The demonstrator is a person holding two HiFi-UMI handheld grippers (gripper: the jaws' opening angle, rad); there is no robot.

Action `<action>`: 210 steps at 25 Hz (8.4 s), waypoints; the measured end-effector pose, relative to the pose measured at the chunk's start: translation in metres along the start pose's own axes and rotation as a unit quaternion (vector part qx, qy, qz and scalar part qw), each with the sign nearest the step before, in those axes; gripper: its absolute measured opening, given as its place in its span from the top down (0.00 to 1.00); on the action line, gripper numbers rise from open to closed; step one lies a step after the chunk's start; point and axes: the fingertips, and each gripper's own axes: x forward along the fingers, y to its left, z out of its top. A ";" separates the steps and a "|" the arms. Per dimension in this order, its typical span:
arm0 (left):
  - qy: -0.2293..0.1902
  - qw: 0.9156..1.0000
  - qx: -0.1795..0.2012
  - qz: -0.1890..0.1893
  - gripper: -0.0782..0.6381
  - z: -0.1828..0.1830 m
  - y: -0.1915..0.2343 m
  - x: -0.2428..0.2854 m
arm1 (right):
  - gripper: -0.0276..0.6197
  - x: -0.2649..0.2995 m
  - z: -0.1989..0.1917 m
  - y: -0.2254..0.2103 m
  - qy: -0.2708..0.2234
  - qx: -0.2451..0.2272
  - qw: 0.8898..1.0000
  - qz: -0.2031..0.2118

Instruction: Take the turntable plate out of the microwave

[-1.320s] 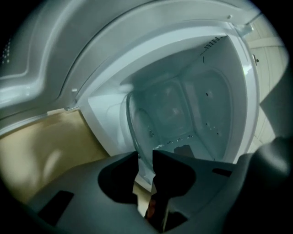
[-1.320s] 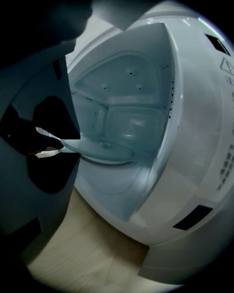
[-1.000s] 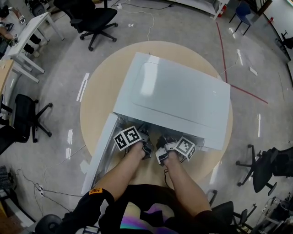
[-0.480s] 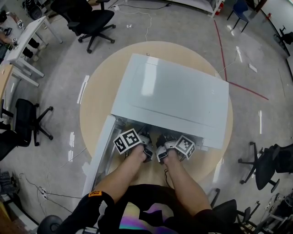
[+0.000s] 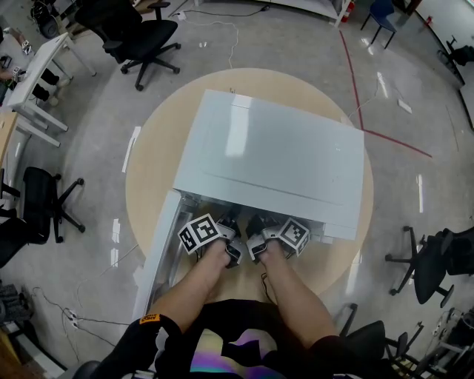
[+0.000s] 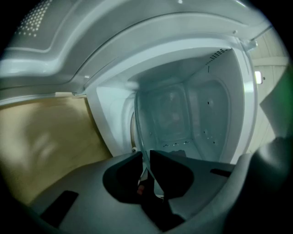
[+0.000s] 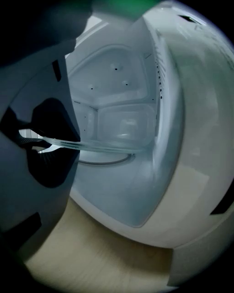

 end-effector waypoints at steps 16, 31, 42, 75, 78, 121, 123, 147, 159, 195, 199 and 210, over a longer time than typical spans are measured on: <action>-0.014 0.999 -0.013 -0.028 0.75 0.010 -0.006 0.004 | 0.89 -0.004 0.004 0.002 -0.027 0.035 0.999 0.022; -0.042 0.998 -0.024 -0.048 0.76 0.022 -0.013 0.012 | 0.89 -0.017 0.003 0.009 -0.033 0.028 0.999 0.028; -0.047 0.996 -0.025 -0.078 0.77 0.007 -0.029 -0.014 | 0.88 -0.041 -0.010 0.034 -0.034 -0.006 0.998 0.056; -0.091 0.988 -0.016 -0.120 0.77 -0.120 -0.050 -0.171 | 0.87 -0.205 -0.103 0.068 0.044 -0.078 0.990 0.108; -0.108 0.987 -0.014 -0.120 0.77 -0.147 -0.052 -0.180 | 0.87 -0.231 -0.101 0.057 0.062 -0.081 0.990 0.099; -0.142 0.987 -0.070 -0.031 0.77 -0.298 0.061 -0.215 | 0.86 -0.351 -0.134 -0.076 0.124 -0.033 0.991 0.042; -0.140 0.987 -0.075 -0.027 0.77 -0.298 0.063 -0.214 | 0.86 -0.349 -0.133 -0.076 0.123 -0.033 0.991 0.050; -0.131 0.987 -0.093 0.021 0.79 -0.296 0.088 -0.203 | 0.86 -0.363 -0.145 -0.111 0.145 0.006 0.989 -0.017; -0.049 0.997 -0.023 0.054 0.74 -0.303 0.099 -0.196 | 0.88 -0.360 -0.142 -0.117 0.119 0.017 0.992 -0.033; 0.194 0.972 0.117 0.064 0.68 -0.359 0.107 -0.205 | 0.89 -0.351 -0.097 -0.143 0.113 -0.095 0.974 -0.172; 0.196 0.970 0.126 0.067 0.68 -0.358 0.106 -0.207 | 0.89 -0.361 -0.085 -0.136 0.108 -0.152 0.959 -0.212; 0.113 0.967 0.226 0.030 0.68 -0.346 0.063 -0.235 | 0.89 -0.371 -0.105 -0.058 0.132 -0.445 0.878 -0.114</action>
